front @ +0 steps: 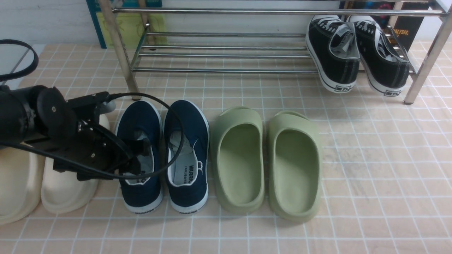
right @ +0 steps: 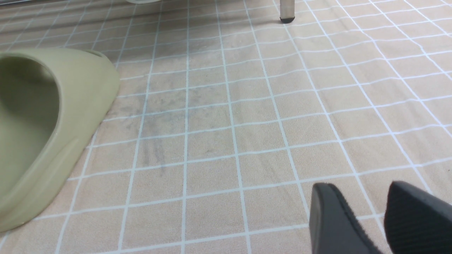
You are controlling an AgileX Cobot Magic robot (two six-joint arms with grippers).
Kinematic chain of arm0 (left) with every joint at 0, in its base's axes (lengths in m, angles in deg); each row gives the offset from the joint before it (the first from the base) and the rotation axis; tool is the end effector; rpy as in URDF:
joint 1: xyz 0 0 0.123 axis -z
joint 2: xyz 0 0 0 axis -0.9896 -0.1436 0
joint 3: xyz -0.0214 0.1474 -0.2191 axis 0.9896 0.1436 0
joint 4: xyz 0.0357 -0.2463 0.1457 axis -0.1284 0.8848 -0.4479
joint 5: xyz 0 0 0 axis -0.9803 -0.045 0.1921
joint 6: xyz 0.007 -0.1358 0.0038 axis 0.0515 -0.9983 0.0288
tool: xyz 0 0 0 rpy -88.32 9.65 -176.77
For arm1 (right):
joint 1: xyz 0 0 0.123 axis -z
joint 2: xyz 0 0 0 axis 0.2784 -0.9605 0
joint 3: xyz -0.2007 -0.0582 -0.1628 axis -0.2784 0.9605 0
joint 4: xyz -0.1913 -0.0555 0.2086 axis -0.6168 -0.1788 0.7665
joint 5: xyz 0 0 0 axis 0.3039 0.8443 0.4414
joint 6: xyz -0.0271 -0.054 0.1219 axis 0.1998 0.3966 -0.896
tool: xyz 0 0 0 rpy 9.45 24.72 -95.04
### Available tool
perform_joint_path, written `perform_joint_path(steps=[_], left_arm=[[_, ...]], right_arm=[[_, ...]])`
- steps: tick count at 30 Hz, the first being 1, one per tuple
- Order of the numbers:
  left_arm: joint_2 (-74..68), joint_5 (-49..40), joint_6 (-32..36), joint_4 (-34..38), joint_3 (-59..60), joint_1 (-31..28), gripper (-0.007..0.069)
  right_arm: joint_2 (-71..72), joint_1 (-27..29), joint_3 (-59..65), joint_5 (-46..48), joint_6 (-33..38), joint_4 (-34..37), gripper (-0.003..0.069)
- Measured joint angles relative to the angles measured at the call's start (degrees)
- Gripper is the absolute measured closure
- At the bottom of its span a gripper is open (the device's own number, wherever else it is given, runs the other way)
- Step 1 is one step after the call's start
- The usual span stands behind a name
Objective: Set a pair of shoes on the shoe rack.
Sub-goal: Use the left arm to grab the shoe closest to it, then use the left arm to put a shoe into the shoe rack
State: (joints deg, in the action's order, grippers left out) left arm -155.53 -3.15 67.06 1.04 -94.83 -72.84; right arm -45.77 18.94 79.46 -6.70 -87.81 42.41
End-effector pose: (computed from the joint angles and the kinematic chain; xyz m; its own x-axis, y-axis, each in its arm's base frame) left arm 0.3503 -0.0703 0.1189 -0.8965 -0.1039 -0.4307 -0.0127 0.9777 -0.2094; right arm 0.1529 -0.0084 0.1621 -0.2744 0.1917 -0.9423 0.1053 0.9800 0.1687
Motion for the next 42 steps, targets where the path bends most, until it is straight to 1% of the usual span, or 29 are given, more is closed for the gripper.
perform_joint_path(steps=[1, 2, 3, 4, 5, 6, 7, 9, 14, 22, 27, 32, 34, 37, 38, 42], left_arm=[[0.0, 0.0, 0.0, -0.01, 0.0, 0.0, 0.0238], [-0.09, 0.0, 0.0, -0.18, 0.0, 0.0, 0.0262], [-0.38, 0.0, 0.0, -0.48, 0.0, 0.0, 0.0343], [-0.55, 0.0, 0.0, -0.7, 0.0, 0.0, 0.0403], [-0.63, 0.05, 0.0, -0.9, 0.0, 0.0, 0.0479], [-0.63, 0.05, 0.0, -1.04, 0.0, 0.0, 0.0531], [-0.63, 0.05, 0.0, -1.12, 0.0, 0.0, 0.0559], [-0.57, -0.12, -0.05, -1.17, 0.0, 0.0, 0.0571], [2.14, -2.69, -0.1, -1.5, -0.13, 0.0, 0.0571], [10.83, -8.6, -0.22, -2.29, -5.14, 0.0, 0.0571], [11.83, -9.7, 0.11, -1.42, -6.97, 0.0, 0.0571], [11.83, -10.85, 2.21, 1.07, -8.32, 0.0, 0.0571], [11.47, -11.16, 4.24, 2.51, -9.66, 0.0, 0.0571], [8.58, -11.35, 6.58, 4.75, -14.58, 0.0, 0.0571], [8.33, -11.35, 6.58, 4.75, -14.58, 0.0, 0.0571], [0.61, -9.72, 7.36, 5.58, -23.17, 0.0, 0.0571]], right_arm=[[0.0, 0.0, 0.0, 0.0, 0.0, 0.0, 0.042], [0.0, 0.0, 0.0, 0.0, 0.0, 0.0, 0.042], [0.0, 0.0, 0.0, 0.0, 0.0, 0.0, 0.042], [0.0, 0.0, 0.0, 0.0, 0.0, 0.0, 0.042], [0.0, 0.0, 0.0, 0.0, 0.0, 0.0, 0.042], [0.0, 0.0, 0.0, 0.0, 0.0, 0.0, 0.042], [0.0, 0.0, 0.0, 0.0, 0.0, 0.0, 0.042], [0.0, 0.0, 0.0, 0.0, 0.0, 0.0, 0.042], [0.0, 0.0, 0.0, 0.0, 0.0, 0.0, 0.042], [0.0, 0.0, 0.0, 0.0, 0.0, 0.0, 0.042], [0.0, 0.0, 0.0, 0.0, 0.0, 0.0, 0.042], [0.0, 0.0, 0.0, 0.0, 0.0, 0.0, 0.042], [0.0, 0.0, 0.0, 0.0, 0.0, 0.0, 0.042], [0.0, 0.0, 0.0, 0.0, -0.05, 0.0, 0.042], [0.0, 0.0, 0.0, 0.0, -0.05, 0.0, 0.042], [0.0, 0.0, 0.0, 0.0, -0.05, 0.0, 0.042]])
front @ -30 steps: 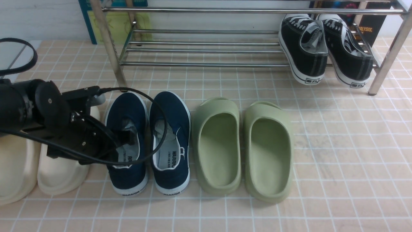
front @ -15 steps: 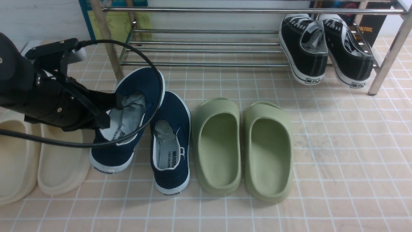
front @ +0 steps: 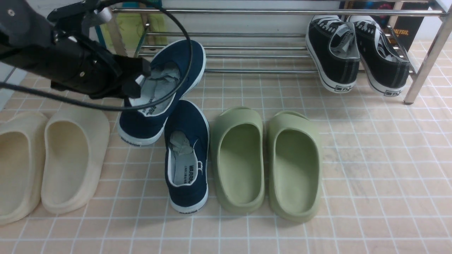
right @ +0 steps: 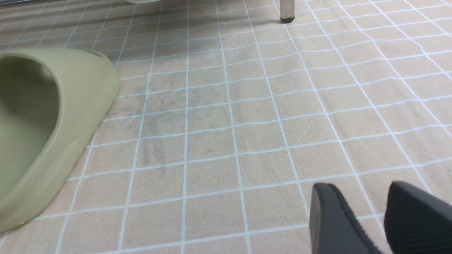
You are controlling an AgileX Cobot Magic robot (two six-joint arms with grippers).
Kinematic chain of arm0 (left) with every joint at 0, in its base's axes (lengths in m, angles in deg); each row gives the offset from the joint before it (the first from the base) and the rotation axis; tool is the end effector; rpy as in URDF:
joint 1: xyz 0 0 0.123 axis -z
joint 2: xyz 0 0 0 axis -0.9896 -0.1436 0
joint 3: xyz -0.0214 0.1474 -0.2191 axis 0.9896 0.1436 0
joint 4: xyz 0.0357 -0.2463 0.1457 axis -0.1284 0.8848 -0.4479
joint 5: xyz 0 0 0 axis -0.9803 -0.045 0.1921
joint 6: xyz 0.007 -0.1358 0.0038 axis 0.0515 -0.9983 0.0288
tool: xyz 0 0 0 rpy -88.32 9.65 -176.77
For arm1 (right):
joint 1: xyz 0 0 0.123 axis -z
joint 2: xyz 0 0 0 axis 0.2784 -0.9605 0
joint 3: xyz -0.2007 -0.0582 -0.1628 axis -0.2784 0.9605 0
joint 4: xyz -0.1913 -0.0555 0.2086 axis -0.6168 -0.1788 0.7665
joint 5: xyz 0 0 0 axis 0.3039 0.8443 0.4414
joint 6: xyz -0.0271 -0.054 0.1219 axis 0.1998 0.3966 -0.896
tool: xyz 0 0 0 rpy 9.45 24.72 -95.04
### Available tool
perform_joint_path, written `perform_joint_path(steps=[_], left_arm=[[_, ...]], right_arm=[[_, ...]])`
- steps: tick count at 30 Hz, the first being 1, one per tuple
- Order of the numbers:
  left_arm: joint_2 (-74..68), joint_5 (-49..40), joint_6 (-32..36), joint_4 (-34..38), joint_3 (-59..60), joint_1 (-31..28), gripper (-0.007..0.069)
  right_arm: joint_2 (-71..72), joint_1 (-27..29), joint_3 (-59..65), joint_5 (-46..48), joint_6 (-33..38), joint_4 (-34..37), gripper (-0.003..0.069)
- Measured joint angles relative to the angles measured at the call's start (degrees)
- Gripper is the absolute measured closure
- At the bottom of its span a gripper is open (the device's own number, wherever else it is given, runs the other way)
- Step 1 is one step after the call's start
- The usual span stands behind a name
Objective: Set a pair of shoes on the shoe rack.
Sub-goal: Use the left arm to put a shoe into the shoe rack
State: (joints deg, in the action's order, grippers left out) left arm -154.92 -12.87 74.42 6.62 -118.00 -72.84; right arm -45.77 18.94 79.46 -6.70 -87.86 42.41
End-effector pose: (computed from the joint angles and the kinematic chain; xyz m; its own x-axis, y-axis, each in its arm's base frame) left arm 0.4098 -0.0921 0.2539 -0.7626 -0.0523 -0.6447 0.1579 0.9515 -0.2640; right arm 0.1529 -0.0084 0.1621 -0.2743 0.1926 -0.9422 0.1055 0.9799 0.1695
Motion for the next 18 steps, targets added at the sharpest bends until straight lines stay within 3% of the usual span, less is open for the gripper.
perform_joint_path(steps=[12, 18], left_arm=[[-18.87, 12.54, 0.07, 0.74, -17.58, 0.0, 0.0571], [-25.38, 14.69, 0.07, 3.19, -23.96, 0.0, 0.0571]], right_arm=[[0.0, 0.0, 0.0, 0.0, 0.0, 0.0, 0.042], [0.0, 0.0, 0.0, 0.0, 0.0, 0.0, 0.042]])
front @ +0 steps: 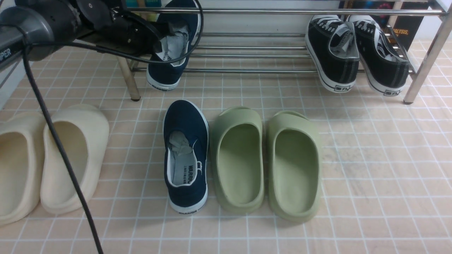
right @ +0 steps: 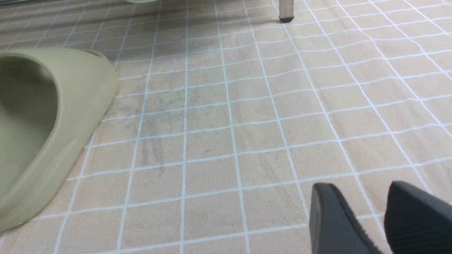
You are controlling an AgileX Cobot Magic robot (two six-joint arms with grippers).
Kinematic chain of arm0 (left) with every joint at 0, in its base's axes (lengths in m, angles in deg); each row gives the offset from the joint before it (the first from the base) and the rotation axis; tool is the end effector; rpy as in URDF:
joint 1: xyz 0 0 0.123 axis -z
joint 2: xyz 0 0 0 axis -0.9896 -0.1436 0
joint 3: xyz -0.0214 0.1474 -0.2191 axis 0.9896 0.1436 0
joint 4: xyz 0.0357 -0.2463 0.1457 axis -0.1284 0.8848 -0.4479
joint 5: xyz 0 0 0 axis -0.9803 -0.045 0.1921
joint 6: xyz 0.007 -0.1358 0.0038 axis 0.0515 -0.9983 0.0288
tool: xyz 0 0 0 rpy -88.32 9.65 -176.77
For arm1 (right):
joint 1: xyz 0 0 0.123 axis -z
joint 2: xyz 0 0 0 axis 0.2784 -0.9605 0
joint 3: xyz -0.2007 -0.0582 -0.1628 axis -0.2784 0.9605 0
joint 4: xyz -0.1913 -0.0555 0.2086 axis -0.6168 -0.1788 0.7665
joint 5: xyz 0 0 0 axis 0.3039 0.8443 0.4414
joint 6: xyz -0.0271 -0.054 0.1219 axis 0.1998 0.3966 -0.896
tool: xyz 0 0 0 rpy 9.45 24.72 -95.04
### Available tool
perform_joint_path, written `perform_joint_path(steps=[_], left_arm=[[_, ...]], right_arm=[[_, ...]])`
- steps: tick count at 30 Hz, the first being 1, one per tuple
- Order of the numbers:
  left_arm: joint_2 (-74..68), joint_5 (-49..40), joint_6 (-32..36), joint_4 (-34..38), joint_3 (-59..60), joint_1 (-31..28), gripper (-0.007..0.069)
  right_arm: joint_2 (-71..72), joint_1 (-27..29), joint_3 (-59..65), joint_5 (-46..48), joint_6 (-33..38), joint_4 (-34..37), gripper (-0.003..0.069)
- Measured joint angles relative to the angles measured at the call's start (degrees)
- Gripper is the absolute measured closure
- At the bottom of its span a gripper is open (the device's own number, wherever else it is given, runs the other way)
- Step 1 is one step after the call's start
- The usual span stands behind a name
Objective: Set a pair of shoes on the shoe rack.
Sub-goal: Use the left arm to put a shoe into the shoe rack
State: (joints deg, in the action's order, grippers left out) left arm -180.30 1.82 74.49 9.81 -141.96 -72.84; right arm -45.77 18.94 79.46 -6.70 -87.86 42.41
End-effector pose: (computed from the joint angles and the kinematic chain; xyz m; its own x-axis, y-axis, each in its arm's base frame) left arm 0.5375 -0.1052 0.2263 -0.6034 -0.1693 -0.7793 0.1229 0.9458 -0.3006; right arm 0.1529 -0.0084 0.1621 -0.2743 0.1926 -0.9422 0.1055 0.9799 0.1695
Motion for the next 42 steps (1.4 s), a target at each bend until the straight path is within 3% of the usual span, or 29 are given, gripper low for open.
perform_joint_path(steps=[18, 21, 22, 23, 27, 31, 35, 37, 38, 39, 42], left_arm=[[-5.17, 8.37, -0.52, 4.13, -3.55, 0.15, 0.0544], [-5.17, 8.22, -0.17, 4.2, -3.57, 0.15, 0.0489], [-5.17, 7.79, 0.57, 4.42, -3.57, 0.15, 0.0414], [-5.17, 7.73, 0.87, 4.42, -3.57, 0.15, 0.0396], [-4.93, 4.47, 2.95, 4.64, -3.86, -0.03, 0.0189], [-2.95, -0.88, 5.78, 3.16, -4.06, -0.03, 0.0139], [1.72, -8.48, 7.05, -1.05, -4.24, 0.04, 0.0186], [3.34, -12.03, 7.04, -2.07, -4.52, 0.04, 0.0247], [4.12, -15.44, 7.06, -2.43, -4.74, 0.04, 0.0319], [4.18, -15.44, 7.06, -2.42, -4.74, 0.04, 0.0319], [3.12, -21.43, 7.06, -2.48, -4.79, 0.04, 0.051]], right_arm=[[0.0, 0.0, 0.0, 0.0, 0.0, 0.0, 0.042], [0.0, 0.0, 0.0, 0.0, 0.0, 0.0, 0.042], [0.0, 0.0, 0.0, 0.0, 0.0, 0.0, 0.042], [0.0, 0.0, 0.0, 0.0, 0.0, 0.0, 0.042], [0.0, 0.0, 0.0, 0.0, 0.0, 0.0, 0.042], [0.0, 0.0, 0.0, 0.0, 0.0, 0.0, 0.042], [0.0, 0.0, 0.0, 0.0, 0.0, 0.0, 0.042], [0.0, 0.0, 0.0, 0.0, 0.0, 0.0, 0.042], [0.0, 0.0, 0.0, 0.0, 0.0, 0.0, 0.042], [0.0, 0.0, 0.0, 0.0, 0.0, 0.0, 0.042], [0.0, 0.0, 0.0, 0.0, 0.0, 0.0, 0.042]])
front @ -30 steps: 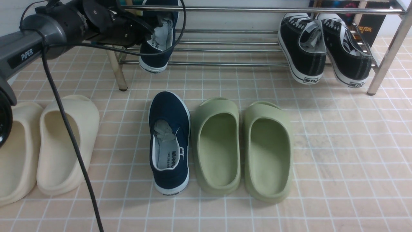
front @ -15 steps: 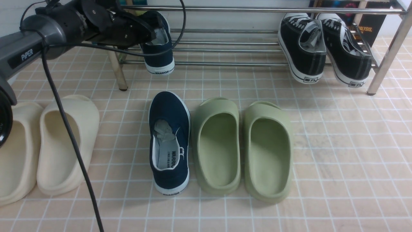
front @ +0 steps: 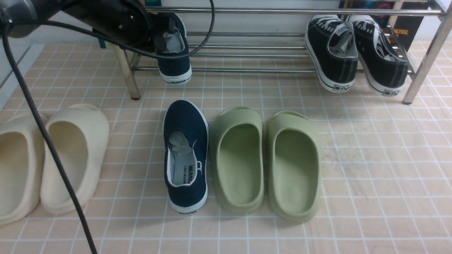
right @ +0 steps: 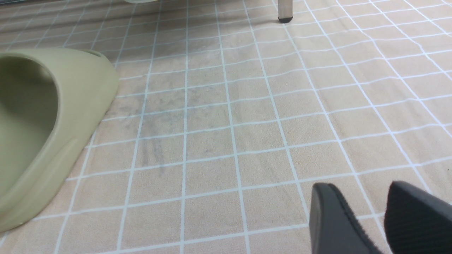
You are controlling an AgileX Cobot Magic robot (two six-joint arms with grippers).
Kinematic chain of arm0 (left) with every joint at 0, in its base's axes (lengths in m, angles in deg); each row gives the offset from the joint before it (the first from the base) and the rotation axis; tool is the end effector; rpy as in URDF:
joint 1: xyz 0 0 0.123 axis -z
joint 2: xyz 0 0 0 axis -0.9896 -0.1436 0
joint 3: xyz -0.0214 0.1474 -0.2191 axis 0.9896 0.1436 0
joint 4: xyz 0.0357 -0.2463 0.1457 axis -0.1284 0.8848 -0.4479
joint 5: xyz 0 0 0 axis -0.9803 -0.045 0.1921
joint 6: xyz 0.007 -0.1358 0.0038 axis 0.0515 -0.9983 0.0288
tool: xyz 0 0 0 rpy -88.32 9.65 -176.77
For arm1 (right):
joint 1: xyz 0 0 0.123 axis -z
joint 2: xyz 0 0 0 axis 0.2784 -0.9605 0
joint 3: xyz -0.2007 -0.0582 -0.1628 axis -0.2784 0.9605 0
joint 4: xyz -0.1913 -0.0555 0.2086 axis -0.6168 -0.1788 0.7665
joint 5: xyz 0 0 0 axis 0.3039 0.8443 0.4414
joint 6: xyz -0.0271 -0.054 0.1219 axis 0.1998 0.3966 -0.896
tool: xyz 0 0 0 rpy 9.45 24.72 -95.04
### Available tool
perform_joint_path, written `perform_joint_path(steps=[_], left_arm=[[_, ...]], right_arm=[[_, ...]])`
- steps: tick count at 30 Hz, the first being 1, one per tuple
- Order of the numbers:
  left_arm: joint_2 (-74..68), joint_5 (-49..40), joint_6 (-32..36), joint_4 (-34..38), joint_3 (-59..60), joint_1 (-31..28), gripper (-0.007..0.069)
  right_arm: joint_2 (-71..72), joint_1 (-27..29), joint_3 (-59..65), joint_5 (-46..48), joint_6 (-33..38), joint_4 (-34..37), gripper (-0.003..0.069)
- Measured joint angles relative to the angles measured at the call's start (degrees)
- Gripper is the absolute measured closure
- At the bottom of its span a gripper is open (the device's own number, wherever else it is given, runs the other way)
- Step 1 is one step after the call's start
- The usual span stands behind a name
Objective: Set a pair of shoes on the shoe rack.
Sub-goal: Use the left arm to put a shoe into the shoe rack
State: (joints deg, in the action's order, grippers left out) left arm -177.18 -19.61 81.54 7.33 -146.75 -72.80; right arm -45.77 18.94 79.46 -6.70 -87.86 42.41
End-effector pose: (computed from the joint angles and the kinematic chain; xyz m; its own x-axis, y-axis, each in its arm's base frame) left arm 0.5047 -0.1124 0.2518 -0.7346 0.0823 -0.6734 0.2869 0.9372 -0.1984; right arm 0.1529 -0.0084 0.1621 -0.2743 0.1926 -0.9422 0.1055 0.9799 0.1695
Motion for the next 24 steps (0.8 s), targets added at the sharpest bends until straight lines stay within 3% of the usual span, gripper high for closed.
perform_joint_path(steps=[4, 8, 13, 19, 24], left_arm=[[-3.02, -1.7, 0.18, 4.5, 0.05, 0.0, 0.0615], [-5.37, 0.39, 2.32, 12.12, 0.05, 0.01, 0.0622], [-8.0, 7.92, 6.5, 15.06, 0.05, 0.01, 0.0622], [-8.21, 8.59, 5.39, 10.65, 0.05, 0.2, 0.0622], [-7.17, 7.79, -2.14, -2.21, 0.05, 0.58, 0.0617]], right_arm=[[0.0, 0.0, 0.0, 0.0, 0.0, 0.0, 0.042], [0.0, 0.0, 0.0, 0.0, 0.0, 0.0, 0.042], [0.0, 0.0, 0.0, 0.0, 0.0, 0.0, 0.042], [0.0, 0.0, 0.0, 0.0, 0.0, 0.0, 0.042], [0.0, 0.0, 0.0, 0.0, 0.0, 0.0, 0.042]])
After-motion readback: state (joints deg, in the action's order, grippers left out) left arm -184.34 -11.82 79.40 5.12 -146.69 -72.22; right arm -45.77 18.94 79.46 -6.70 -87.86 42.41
